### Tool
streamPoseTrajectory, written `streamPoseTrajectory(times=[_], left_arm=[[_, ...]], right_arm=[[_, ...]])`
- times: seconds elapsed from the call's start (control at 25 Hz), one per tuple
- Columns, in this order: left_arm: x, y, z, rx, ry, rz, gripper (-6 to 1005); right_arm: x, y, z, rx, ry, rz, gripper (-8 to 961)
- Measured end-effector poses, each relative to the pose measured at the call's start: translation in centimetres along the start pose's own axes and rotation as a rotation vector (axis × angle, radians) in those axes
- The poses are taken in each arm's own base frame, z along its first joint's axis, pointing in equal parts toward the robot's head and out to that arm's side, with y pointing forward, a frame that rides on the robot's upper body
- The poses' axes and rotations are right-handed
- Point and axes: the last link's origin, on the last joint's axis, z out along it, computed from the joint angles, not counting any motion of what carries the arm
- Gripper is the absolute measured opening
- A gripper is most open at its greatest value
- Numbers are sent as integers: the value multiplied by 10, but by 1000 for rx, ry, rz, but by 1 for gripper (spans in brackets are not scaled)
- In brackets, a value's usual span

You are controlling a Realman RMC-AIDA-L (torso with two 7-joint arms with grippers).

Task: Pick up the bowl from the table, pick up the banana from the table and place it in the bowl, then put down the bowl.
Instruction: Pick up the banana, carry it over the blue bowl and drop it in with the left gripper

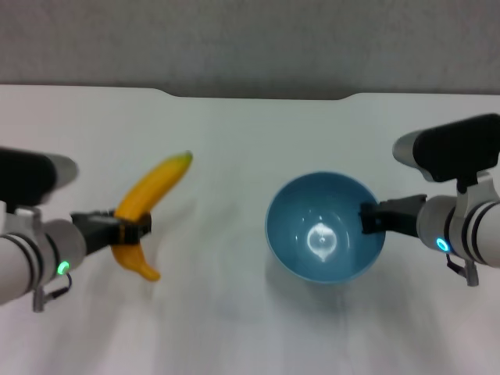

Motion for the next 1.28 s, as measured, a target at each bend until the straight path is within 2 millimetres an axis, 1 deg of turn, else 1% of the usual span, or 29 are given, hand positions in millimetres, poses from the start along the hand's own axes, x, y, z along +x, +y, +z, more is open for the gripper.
streamPoseTrajectory(times=[0.12, 0.24, 0.4, 0.52, 0.64, 0.8, 0.84, 0.88, 1.0, 1.08, 1.28], left_arm=[[12, 3, -19, -10, 65, -12, 518], [28, 17, -33, -53, 108, -12, 519], [45, 40, -39, -152, 121, -35, 519], [54, 56, -40, -235, 128, -41, 519], [57, 68, -39, -300, 134, -37, 519], [56, 78, -33, -368, 128, -56, 520], [54, 81, -31, -396, 127, -73, 520], [54, 82, -30, -411, 128, -84, 520], [52, 82, -28, -428, 128, -95, 520], [48, 81, -24, -433, 124, -102, 520], [45, 82, -19, -441, 115, -100, 518]], right_arm=[[4, -1, 3, 1, 17, 11, 54], [4, 5, 6, -20, 29, 17, 57], [-1, 17, 11, -57, 39, 16, 60], [-4, 26, 13, -83, 35, 9, 62], [-10, 34, 14, -103, 26, -9, 64], [-13, 42, 15, -122, 13, -20, 67], [-15, 47, 15, -142, 4, -15, 68], [-15, 47, 15, -142, 4, -15, 69], [-18, 56, 15, -168, -1, -20, 71], [-19, 60, 14, -178, -6, -26, 73], [-23, 63, 12, -186, -18, -33, 77]])
